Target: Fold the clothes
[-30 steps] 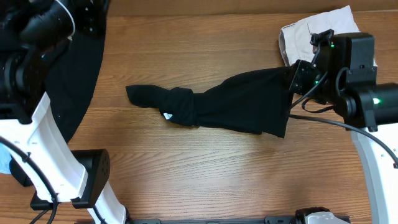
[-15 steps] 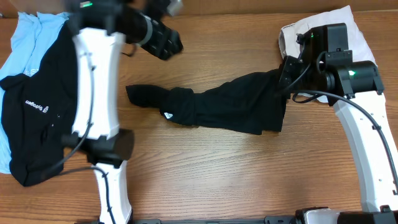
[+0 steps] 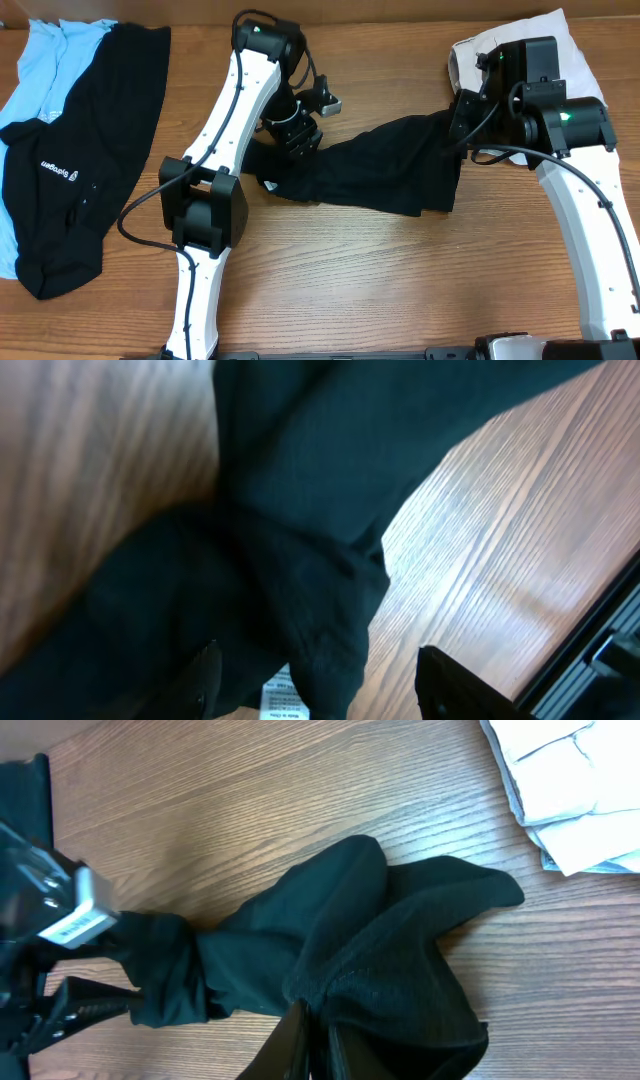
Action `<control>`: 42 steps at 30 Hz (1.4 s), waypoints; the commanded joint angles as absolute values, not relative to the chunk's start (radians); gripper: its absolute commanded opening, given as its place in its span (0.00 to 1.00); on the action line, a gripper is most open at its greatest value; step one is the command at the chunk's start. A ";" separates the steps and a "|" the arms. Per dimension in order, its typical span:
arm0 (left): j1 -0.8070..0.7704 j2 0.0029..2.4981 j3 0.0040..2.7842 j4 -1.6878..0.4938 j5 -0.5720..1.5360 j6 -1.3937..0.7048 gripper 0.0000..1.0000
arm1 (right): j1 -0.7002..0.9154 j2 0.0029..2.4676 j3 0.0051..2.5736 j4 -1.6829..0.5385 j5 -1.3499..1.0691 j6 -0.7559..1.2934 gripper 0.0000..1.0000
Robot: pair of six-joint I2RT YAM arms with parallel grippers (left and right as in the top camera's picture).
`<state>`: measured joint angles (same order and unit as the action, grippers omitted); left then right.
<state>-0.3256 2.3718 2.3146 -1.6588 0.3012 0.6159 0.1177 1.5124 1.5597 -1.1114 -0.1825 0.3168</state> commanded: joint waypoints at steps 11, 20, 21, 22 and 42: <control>-0.326 2.378 2.112 -1.605 0.288 0.674 0.04 | 0.117 1.506 1.591 -1.105 -0.164 0.309 0.12; -0.318 2.376 2.315 -1.690 0.234 0.609 0.04 | 0.117 1.506 1.590 -1.103 -0.158 0.310 0.12; -0.315 2.376 2.354 -1.690 0.216 0.577 0.04 | 0.117 1.506 1.589 -1.102 -0.157 0.310 0.12; -0.311 2.376 2.395 -1.690 0.191 0.540 0.04 | 0.117 1.507 1.589 -1.100 -0.157 0.310 0.12; -0.281 2.376 2.753 -1.573 0.019 0.222 0.04 | 0.152 1.656 1.449 -1.212 -0.223 0.308 0.52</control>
